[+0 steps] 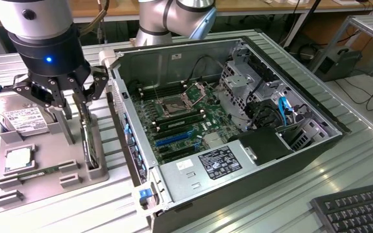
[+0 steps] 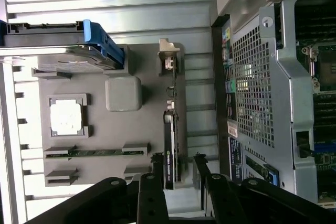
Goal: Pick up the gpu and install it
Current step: 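Pick up the gpu and move the gpu toward the slot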
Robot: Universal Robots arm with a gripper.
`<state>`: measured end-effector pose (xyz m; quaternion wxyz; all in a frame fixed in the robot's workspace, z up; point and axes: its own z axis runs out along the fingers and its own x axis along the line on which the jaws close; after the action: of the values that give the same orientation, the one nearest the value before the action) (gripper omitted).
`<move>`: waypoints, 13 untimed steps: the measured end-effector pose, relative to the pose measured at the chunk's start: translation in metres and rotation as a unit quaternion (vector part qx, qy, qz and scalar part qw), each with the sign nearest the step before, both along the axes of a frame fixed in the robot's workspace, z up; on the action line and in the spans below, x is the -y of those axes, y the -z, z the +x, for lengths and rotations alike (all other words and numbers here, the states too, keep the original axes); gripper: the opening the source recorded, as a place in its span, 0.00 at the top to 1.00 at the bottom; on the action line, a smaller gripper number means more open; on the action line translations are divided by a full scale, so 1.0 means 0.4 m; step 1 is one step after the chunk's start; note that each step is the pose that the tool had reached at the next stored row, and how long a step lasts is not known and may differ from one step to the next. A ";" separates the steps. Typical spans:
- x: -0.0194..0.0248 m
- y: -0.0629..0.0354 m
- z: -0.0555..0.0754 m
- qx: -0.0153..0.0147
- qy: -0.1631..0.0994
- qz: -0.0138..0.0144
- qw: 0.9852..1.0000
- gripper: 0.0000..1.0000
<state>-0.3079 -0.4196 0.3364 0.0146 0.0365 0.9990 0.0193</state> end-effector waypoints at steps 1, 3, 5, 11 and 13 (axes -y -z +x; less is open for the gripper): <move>0.000 0.005 -0.001 0.000 0.001 0.000 1.000 0.64; 0.000 0.015 -0.002 0.000 0.004 0.000 1.000 0.64; 0.000 0.029 -0.003 0.001 0.007 0.000 1.000 0.64; 0.000 0.065 -0.007 0.003 0.014 0.000 1.000 0.64; 0.000 0.074 -0.008 0.003 0.015 0.000 1.000 0.64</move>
<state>-0.3110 -0.4196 0.3066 0.0182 0.0514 0.9983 0.0192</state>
